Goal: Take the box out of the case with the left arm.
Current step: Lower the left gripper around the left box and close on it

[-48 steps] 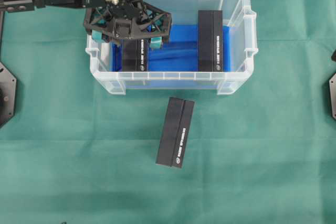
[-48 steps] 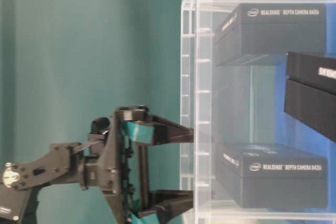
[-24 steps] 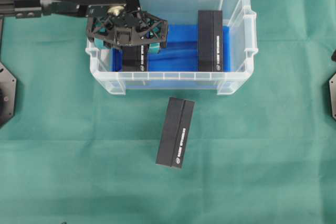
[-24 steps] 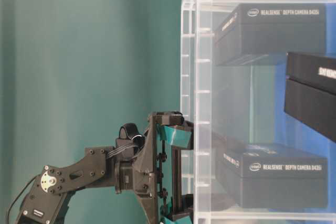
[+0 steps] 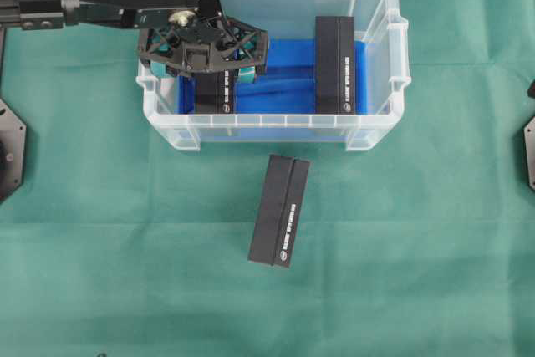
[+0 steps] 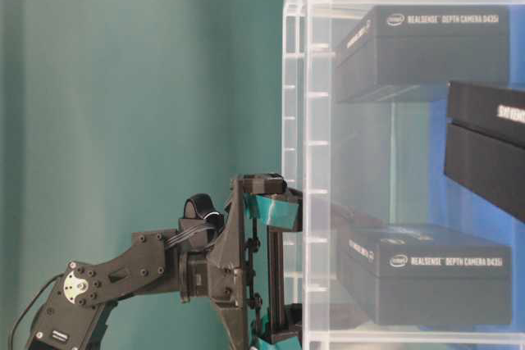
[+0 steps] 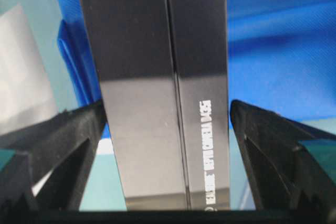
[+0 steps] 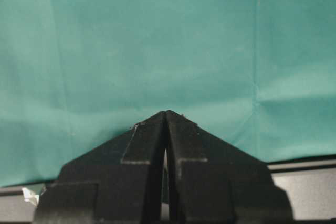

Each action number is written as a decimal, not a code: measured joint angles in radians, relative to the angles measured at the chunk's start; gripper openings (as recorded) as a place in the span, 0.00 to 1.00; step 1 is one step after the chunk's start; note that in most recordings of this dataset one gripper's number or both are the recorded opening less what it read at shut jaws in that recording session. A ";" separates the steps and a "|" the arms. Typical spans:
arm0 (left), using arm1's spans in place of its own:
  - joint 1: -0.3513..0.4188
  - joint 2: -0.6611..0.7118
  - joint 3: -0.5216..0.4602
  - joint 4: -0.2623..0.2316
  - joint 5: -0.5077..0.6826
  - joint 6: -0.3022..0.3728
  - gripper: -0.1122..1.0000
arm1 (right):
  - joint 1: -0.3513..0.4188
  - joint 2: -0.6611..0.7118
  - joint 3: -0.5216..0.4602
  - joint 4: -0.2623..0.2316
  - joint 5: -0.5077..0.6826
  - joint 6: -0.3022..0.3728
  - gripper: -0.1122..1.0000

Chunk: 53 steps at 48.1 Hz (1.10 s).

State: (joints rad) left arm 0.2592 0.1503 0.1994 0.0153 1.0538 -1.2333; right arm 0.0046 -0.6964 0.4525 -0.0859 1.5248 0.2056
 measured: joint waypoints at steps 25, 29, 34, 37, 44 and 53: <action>-0.005 -0.003 0.008 0.000 -0.034 0.003 0.64 | 0.000 0.000 0.000 0.002 -0.002 -0.002 0.10; -0.005 -0.003 0.008 0.000 -0.034 0.003 0.64 | 0.000 0.000 0.000 0.002 0.000 0.000 0.10; -0.006 -0.003 0.008 0.000 -0.034 0.002 0.64 | -0.002 0.000 -0.002 0.002 -0.002 0.000 0.10; -0.006 -0.005 0.008 0.000 -0.034 0.003 0.64 | 0.000 0.000 0.000 0.002 -0.002 0.000 0.10; -0.006 -0.008 0.008 0.000 -0.034 0.003 0.64 | 0.000 0.000 0.000 0.002 -0.002 0.000 0.10; -0.008 -0.012 -0.011 -0.005 0.002 0.005 0.64 | 0.000 0.000 0.000 0.002 -0.002 -0.002 0.10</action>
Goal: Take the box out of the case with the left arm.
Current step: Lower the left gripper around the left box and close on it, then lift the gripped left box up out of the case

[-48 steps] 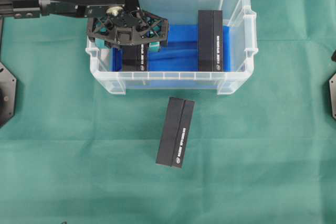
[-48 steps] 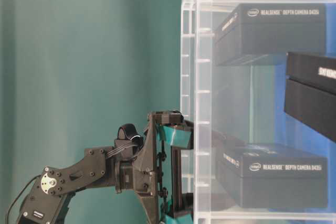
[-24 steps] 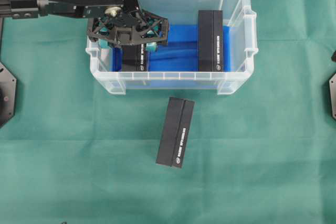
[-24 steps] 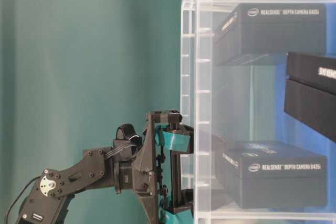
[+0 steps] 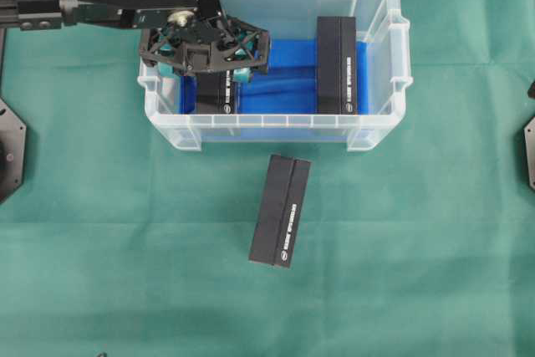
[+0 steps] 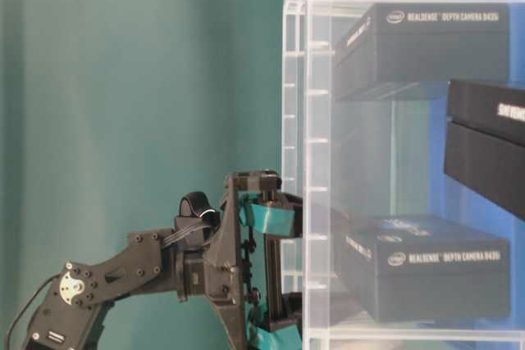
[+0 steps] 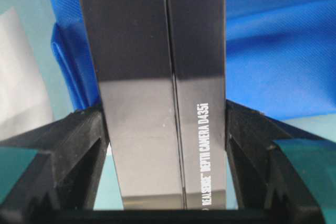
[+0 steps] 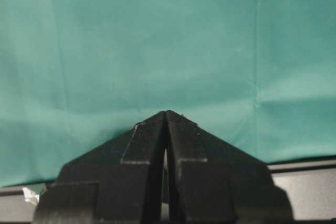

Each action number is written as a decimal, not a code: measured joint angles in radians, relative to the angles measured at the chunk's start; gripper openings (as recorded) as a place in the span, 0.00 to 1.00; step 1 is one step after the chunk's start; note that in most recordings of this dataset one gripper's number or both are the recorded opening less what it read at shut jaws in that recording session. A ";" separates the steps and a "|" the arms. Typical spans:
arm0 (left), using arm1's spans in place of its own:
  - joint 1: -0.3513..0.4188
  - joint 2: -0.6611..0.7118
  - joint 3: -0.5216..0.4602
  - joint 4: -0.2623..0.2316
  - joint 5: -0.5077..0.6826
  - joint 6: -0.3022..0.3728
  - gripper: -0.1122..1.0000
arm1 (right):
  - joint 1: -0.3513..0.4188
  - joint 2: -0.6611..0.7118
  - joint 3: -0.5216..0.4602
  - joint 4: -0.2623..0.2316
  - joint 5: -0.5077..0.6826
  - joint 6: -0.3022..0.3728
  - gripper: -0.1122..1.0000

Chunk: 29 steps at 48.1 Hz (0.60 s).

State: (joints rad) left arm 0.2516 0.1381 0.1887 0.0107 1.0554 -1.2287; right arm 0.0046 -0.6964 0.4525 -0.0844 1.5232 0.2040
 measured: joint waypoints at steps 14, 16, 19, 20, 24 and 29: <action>-0.006 -0.005 -0.118 -0.003 0.118 0.003 0.64 | 0.000 0.000 0.000 -0.002 0.002 0.002 0.10; -0.006 -0.008 -0.135 -0.003 0.140 0.003 0.64 | 0.000 0.000 0.000 -0.002 0.000 0.002 0.10; -0.006 -0.018 -0.163 -0.003 0.176 0.003 0.64 | 0.000 0.000 0.000 -0.002 0.000 0.002 0.10; -0.008 -0.021 -0.170 -0.005 0.189 0.003 0.64 | 0.000 0.000 0.000 0.000 0.000 0.000 0.10; -0.006 -0.035 -0.204 -0.003 0.232 0.003 0.64 | 0.000 0.000 0.000 0.000 0.000 0.000 0.10; -0.006 -0.054 -0.256 -0.003 0.288 0.003 0.64 | 0.000 0.000 0.000 -0.002 0.000 0.002 0.10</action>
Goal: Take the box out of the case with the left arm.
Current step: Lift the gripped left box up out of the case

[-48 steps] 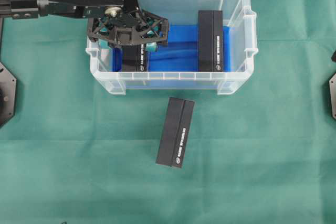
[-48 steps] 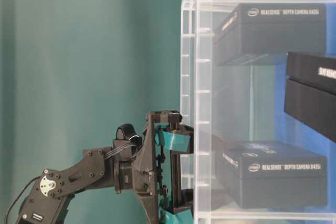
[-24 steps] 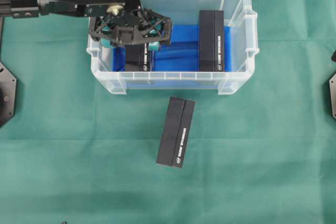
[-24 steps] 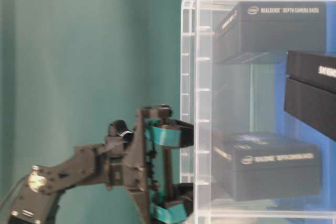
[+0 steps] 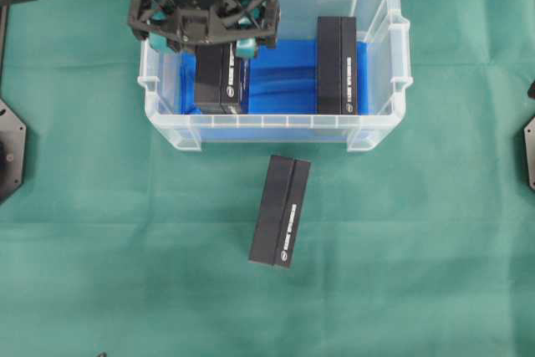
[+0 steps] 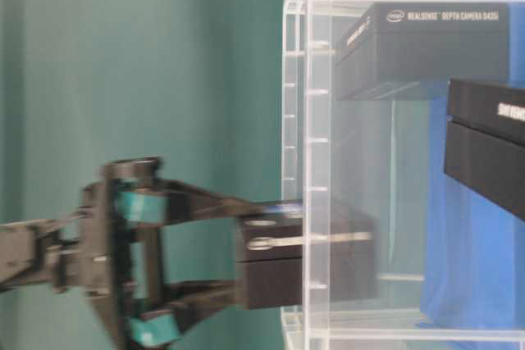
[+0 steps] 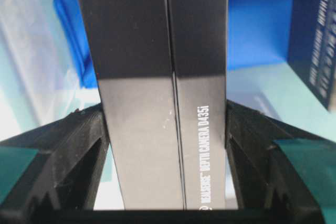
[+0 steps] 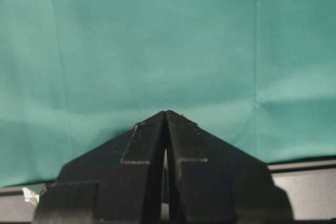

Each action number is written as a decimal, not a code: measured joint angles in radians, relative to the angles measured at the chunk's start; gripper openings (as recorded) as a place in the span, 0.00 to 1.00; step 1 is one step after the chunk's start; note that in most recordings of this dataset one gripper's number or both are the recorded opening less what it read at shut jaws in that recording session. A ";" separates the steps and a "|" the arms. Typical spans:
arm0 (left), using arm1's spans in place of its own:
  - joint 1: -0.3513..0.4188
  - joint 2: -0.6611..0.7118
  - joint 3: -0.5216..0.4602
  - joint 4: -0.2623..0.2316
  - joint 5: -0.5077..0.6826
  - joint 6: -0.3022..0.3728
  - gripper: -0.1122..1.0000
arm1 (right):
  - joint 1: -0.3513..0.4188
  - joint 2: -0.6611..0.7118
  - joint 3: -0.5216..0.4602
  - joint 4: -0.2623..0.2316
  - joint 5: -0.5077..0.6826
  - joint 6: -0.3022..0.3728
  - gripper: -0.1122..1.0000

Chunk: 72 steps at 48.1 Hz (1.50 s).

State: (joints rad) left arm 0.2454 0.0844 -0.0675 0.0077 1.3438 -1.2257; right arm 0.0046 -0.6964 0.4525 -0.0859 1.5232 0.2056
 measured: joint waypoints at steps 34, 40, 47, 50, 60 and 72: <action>0.000 -0.029 -0.219 0.002 0.221 0.003 0.64 | 0.000 0.000 0.000 -0.002 0.000 0.000 0.10; 0.000 -0.031 -0.221 0.000 0.224 0.003 0.64 | 0.000 0.000 0.000 -0.003 0.000 -0.002 0.10; 0.000 -0.031 -0.221 0.002 0.224 0.003 0.64 | 0.000 0.000 0.000 -0.003 0.000 0.000 0.10; 0.000 -0.029 -0.221 0.002 0.224 0.003 0.64 | 0.000 0.000 0.000 -0.003 0.000 0.000 0.10; 0.000 -0.029 -0.221 0.003 0.222 0.003 0.64 | 0.000 0.000 0.000 -0.003 0.000 -0.002 0.10; 0.000 -0.031 -0.221 0.003 0.222 0.003 0.64 | 0.000 0.000 0.000 -0.003 0.000 0.000 0.10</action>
